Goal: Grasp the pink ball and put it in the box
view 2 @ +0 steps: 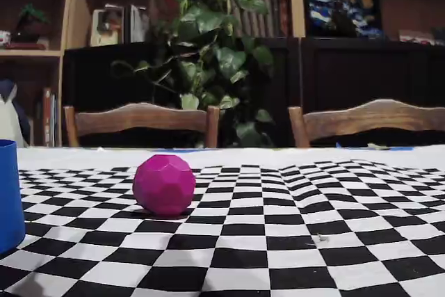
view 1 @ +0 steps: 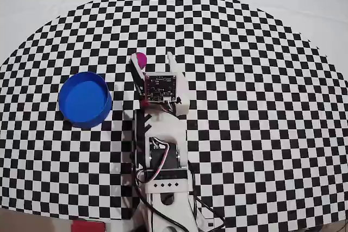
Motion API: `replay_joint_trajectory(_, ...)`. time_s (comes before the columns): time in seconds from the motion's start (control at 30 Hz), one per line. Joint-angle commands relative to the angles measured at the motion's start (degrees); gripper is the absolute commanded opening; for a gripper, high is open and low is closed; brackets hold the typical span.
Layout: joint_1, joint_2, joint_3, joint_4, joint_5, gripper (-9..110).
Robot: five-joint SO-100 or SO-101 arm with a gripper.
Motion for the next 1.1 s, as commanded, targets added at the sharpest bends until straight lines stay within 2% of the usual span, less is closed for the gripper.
replay_joint_trajectory(0.0,-1.1,-0.8,0.4,-0.2,-0.4,25)
replay_joint_trajectory(0.6,-7.5,-1.2,0.4,0.4,-0.2,25)
replay_joint_trajectory(1.07,-8.0,-3.9,0.4,0.7,-0.4,25)
